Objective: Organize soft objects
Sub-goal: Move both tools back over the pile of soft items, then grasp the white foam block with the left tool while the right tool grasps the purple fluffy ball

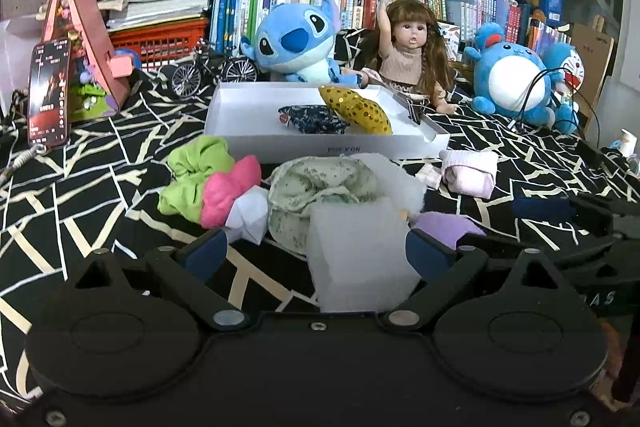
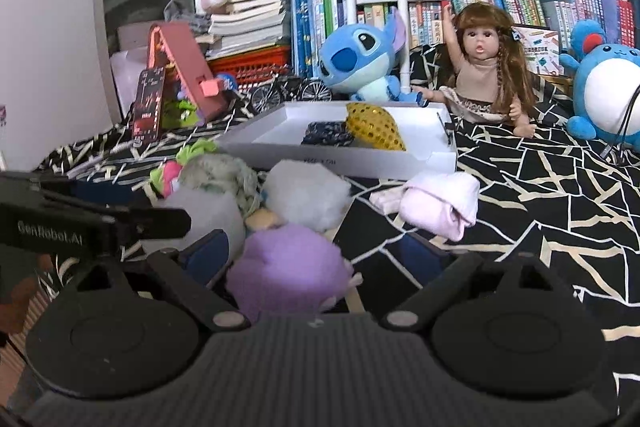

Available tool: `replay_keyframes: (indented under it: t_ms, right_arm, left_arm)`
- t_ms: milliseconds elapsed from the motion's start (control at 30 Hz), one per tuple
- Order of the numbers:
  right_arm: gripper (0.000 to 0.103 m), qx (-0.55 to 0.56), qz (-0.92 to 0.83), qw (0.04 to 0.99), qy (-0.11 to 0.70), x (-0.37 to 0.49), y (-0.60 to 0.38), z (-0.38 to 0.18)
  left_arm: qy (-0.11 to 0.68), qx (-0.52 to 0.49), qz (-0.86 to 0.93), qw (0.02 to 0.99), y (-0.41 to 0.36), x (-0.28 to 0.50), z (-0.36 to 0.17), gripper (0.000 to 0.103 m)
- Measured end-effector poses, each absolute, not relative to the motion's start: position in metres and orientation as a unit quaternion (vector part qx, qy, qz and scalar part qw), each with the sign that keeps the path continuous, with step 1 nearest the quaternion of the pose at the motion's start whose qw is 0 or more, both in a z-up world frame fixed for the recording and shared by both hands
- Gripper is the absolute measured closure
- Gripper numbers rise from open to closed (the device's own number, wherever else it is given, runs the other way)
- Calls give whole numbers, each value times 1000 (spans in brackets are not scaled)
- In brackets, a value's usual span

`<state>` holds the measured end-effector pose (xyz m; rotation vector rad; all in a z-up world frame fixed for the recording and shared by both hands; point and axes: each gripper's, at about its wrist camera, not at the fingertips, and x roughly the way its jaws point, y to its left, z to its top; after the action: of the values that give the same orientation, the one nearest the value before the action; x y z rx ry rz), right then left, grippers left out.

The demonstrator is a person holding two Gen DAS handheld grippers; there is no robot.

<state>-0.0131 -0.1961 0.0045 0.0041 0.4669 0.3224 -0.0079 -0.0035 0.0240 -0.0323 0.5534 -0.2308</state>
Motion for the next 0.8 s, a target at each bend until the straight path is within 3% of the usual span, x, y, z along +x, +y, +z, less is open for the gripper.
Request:
replay_keyframes:
  t_ms: [233,333,533,667,800]
  right_arm:
    - [6,-43,165,956,240,-17,-188,-2]
    - [7,-48,168,954,245,-17,-184,-5]
    - [9,-50,175,950,252,-11,-177,-10]
    - [10,-56,177,949,254,-10,-173,-12]
    - [11,-60,174,949,255,-8,-170,-13]
  left_arm:
    - [284,-49,-133,948,-1,-8,26,9]
    - [288,-41,-135,947,-9,-5,24,25]
    - [315,-63,-160,934,-17,3,20,35]
    - [321,-59,-158,932,-19,5,18,48]
    - [331,-70,-161,927,-15,7,17,49]
